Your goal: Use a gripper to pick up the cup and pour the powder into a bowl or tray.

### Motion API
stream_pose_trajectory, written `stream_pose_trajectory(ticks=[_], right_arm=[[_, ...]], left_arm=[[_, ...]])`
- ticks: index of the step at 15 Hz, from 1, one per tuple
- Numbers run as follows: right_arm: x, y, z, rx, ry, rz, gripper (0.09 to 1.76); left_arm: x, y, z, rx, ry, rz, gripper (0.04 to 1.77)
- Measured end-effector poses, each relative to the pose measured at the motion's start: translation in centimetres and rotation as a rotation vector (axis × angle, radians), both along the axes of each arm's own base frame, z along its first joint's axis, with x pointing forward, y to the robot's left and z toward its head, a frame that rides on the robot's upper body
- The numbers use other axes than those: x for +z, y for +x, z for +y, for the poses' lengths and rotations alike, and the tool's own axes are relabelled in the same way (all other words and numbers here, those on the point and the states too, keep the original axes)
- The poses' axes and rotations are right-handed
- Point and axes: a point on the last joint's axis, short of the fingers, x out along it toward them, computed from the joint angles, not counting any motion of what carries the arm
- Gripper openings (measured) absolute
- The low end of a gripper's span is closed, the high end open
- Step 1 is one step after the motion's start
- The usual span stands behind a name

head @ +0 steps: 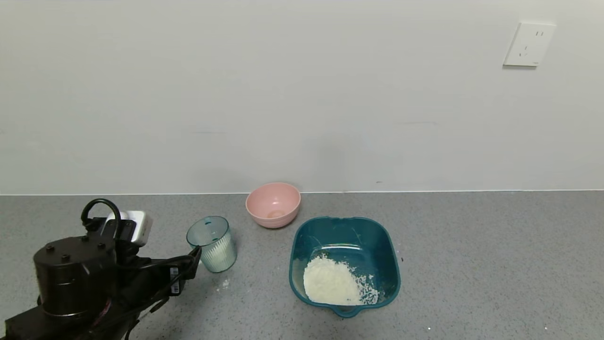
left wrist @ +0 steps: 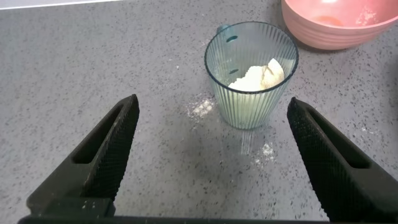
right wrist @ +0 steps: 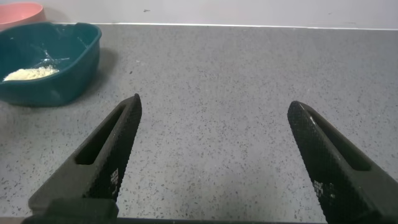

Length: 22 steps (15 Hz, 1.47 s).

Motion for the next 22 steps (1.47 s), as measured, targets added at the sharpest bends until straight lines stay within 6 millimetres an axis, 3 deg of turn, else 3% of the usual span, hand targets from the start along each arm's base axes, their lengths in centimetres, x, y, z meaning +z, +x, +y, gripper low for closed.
stream_pose_trajectory(ticks=[12,22], right_arm=[[0.0,0.0,0.0,0.000,0.000,0.000,1.71],[0.0,0.0,0.0,0.000,0.000,0.000,1.71]], left_arm=[[4.8,-9.9,3.6,-0.004,0.018,0.053,1.71],[4.8,-17.2,6.5,0.018,0.005,0.045,1.72]])
